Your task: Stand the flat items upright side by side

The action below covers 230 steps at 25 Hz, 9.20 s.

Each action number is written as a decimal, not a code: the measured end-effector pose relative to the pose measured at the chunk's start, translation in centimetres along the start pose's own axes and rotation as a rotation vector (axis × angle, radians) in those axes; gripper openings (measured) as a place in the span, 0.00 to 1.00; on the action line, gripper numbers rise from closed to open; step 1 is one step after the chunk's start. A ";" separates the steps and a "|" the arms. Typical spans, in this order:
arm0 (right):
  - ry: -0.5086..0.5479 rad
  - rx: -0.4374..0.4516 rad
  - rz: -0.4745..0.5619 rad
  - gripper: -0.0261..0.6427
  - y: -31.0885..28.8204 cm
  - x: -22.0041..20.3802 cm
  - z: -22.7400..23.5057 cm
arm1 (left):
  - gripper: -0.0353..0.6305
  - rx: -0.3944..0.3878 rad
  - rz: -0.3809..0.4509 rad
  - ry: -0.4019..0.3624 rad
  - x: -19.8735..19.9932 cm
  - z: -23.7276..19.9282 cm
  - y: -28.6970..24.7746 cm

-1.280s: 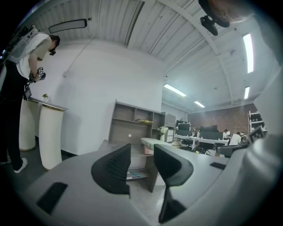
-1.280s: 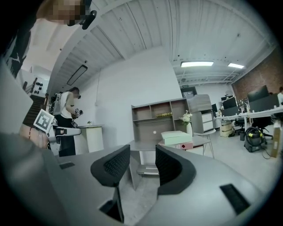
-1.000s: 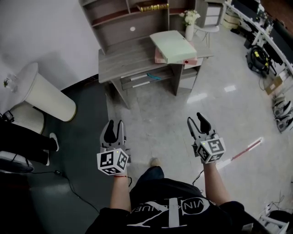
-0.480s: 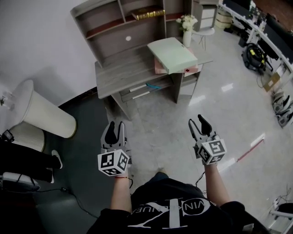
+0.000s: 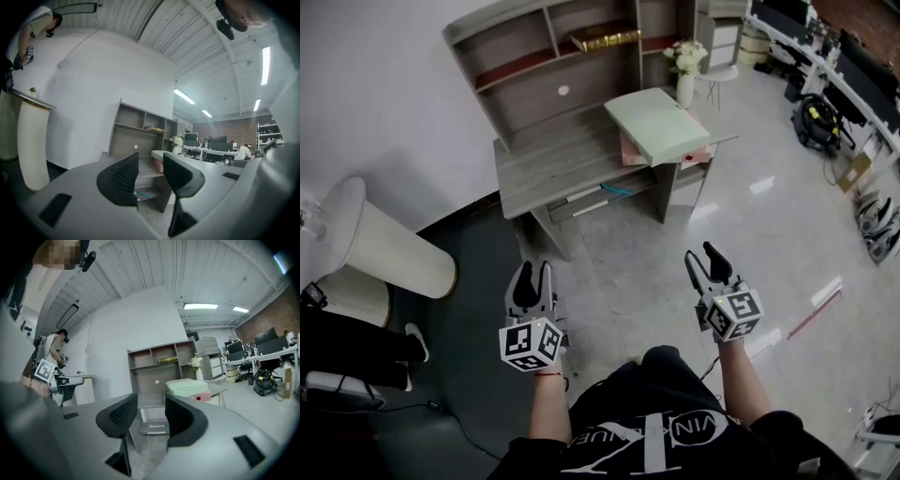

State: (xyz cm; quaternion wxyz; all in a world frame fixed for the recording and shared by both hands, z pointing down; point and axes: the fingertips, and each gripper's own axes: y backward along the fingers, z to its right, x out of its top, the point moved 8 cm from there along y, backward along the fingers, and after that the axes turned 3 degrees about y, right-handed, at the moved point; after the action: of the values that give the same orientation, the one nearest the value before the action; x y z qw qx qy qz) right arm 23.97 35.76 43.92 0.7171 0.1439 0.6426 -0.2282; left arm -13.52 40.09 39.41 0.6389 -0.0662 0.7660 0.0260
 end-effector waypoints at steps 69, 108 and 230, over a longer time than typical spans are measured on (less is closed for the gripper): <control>0.050 0.051 -0.231 0.52 -33.2 1.2 20.6 | 0.40 -0.203 -0.237 0.146 -2.9 1.5 -45.1; 0.061 -0.141 -0.374 0.57 -39.9 1.1 22.1 | 0.44 -0.386 -0.500 0.809 -11.9 -0.5 -66.9; 0.357 0.958 -0.385 0.59 -52.2 -0.9 -6.6 | 0.47 0.306 -0.024 0.226 6.1 -14.6 -41.9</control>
State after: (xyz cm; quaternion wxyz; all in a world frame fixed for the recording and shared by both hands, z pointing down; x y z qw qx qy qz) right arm -8.50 -5.40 48.46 0.3964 0.3707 0.5932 -0.5947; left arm -23.23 -3.60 38.00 0.5517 0.0201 0.8270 -0.1059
